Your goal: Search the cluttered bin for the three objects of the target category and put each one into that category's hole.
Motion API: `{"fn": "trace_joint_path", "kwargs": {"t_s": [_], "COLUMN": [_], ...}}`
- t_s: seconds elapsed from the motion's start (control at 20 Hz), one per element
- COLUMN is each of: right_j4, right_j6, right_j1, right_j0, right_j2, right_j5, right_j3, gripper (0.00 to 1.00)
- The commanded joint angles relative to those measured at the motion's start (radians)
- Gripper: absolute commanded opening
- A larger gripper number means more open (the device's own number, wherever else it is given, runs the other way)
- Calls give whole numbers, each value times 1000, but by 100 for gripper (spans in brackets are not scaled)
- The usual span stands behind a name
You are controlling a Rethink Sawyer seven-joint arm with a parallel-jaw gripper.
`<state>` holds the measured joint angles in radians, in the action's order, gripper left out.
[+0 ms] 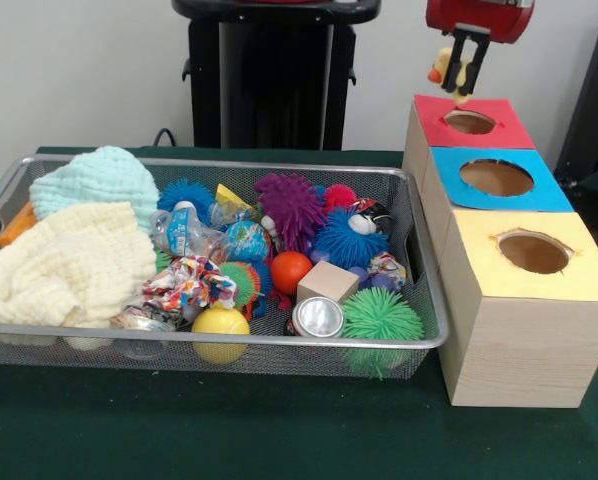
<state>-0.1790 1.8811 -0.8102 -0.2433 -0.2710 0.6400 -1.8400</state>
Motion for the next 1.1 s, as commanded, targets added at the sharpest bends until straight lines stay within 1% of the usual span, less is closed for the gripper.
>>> {"fn": "trace_joint_path", "kwargs": {"t_s": [0.05, 0.5, 0.95, 1.1], "right_j4": [-51, -60, -88, -97], "right_j6": [260, 241, 287, 283], "right_j1": [13, 41, 80, 84], "right_j0": [14, 29, -12, -16], "right_j2": [8, 23, 23, 26], "right_j5": [75, 26, -4, -17], "right_j3": [-36, -44, -39, -46], "gripper": [0, 0, 0, 0]}}
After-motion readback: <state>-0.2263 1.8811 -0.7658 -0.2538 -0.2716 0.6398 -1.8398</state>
